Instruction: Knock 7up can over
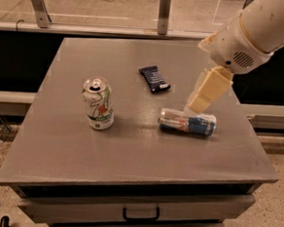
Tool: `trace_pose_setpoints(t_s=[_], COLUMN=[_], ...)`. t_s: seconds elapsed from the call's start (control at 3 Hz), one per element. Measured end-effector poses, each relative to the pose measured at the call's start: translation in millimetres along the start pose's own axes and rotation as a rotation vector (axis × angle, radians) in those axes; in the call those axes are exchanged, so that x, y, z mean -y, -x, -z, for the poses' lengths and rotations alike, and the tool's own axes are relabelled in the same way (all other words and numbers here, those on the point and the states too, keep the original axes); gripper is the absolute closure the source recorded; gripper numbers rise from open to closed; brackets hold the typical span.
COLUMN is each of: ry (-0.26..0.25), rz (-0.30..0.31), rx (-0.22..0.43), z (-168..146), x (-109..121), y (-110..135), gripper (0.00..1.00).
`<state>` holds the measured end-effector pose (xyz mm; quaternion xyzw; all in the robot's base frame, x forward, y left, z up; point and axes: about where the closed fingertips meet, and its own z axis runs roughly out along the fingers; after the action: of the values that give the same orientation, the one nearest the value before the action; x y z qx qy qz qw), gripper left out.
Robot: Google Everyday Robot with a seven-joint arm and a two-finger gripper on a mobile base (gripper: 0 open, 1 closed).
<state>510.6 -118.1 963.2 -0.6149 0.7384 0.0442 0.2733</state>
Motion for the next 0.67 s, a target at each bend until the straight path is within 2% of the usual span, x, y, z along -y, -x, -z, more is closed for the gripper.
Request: trace_pose_setpoints(t_s=[0.67], ry=[0.066], rz=[-0.047], rx=[0.185], z=[-59], x=[0], y=[72], gripper=[0.0])
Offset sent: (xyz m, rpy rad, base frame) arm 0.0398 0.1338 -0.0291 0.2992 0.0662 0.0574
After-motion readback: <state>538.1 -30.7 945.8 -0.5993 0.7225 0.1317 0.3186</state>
